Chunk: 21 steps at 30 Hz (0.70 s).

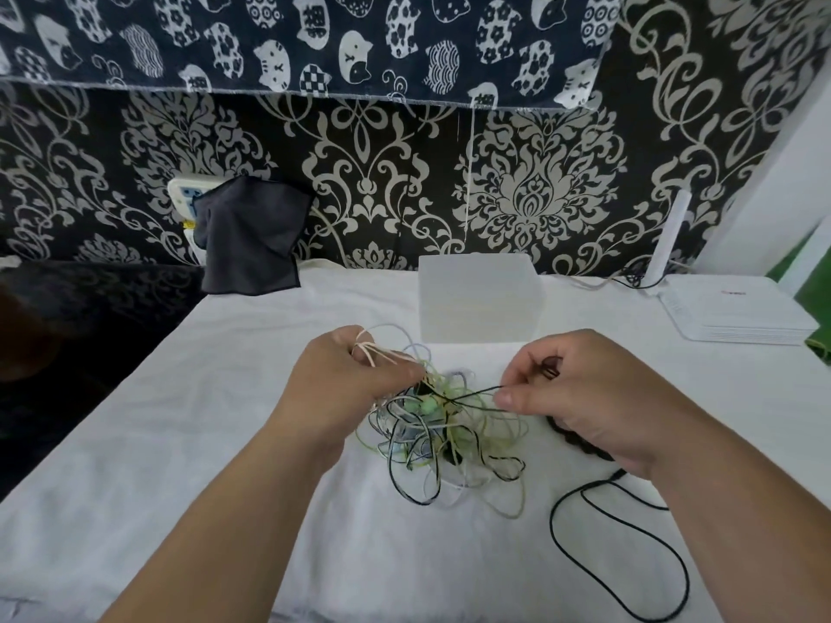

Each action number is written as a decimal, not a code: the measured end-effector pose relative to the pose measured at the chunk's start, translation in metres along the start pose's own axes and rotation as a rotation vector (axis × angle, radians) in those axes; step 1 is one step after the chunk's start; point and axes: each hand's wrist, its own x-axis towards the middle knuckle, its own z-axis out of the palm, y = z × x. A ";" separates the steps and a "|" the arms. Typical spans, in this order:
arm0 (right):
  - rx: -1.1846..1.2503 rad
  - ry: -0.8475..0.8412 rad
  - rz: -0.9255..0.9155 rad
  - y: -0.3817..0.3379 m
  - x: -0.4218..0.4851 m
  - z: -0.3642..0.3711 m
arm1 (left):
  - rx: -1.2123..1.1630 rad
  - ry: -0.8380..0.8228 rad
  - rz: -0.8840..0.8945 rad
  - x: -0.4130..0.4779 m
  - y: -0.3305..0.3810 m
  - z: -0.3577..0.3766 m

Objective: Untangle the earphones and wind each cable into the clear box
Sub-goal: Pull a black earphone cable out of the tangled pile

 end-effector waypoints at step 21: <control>0.170 -0.035 0.037 -0.002 0.002 0.011 | -0.417 0.063 0.077 -0.005 0.009 0.010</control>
